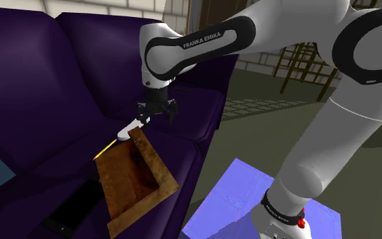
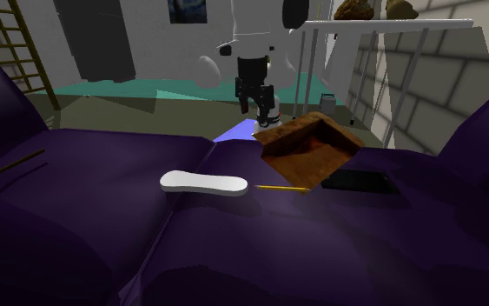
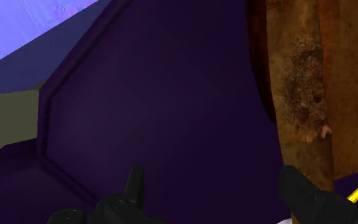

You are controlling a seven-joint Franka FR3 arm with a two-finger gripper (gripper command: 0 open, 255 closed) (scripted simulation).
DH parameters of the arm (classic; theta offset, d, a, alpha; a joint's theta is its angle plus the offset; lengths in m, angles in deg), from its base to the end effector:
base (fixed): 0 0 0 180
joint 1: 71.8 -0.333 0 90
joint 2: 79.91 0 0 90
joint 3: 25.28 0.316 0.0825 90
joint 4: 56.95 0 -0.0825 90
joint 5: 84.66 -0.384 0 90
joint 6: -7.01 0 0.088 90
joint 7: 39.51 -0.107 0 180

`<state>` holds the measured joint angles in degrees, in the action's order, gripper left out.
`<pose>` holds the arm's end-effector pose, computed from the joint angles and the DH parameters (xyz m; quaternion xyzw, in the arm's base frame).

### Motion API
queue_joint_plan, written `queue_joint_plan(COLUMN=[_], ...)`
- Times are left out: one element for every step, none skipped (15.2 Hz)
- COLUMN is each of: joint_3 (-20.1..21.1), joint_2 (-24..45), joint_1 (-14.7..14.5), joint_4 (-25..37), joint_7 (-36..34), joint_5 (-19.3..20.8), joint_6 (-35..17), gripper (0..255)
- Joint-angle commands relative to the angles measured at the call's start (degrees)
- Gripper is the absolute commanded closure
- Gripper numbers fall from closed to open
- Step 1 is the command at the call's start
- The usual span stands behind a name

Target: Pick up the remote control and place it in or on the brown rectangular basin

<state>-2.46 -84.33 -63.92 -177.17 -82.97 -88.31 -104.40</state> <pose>0.5004 0.1409 0.4450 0.9647 -0.2596 -0.0428 0.0076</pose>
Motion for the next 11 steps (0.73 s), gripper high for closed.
queue_joint_plan(joint_3=[0.5, 0.5, 0.4, 0.2, 0.0, -0.4, -0.9, -1.4, -2.0, -2.6, -3.3], joint_2=[4.7, 7.0, 9.4, 11.7, 14.0, 16.3, 18.5, 20.7, 22.9, 25.1, 27.2], joint_1=[0.2, 0.2, 0.0, -0.2, -0.4, -0.8, -1.2, -1.6, -2.0, -2.4, -2.9], joint_4=[3.8, 5.8, 7.9, 10.0, 12.1, 14.4, 16.7, 19.0, 21.5, 23.9, 26.5], joint_7=[-5.9, -8.6, -11.2, -13.8, -16.3, -18.6, -20.9, -23.1, -25.2, -27.2, -29.1], joint_5=[2.1, 3.3, 4.4, 5.6, 6.7, 7.7, 8.7, 9.6, 10.4, 11.1, 11.8], joint_6=[-0.8, -1.1, -1.3, -1.4, -1.5, -1.4, -1.3, -1.1, -0.9, -0.5, -0.1], gripper=[0, 0, 0, 0, 0, 0, 0, 0, 0, 0, 0])
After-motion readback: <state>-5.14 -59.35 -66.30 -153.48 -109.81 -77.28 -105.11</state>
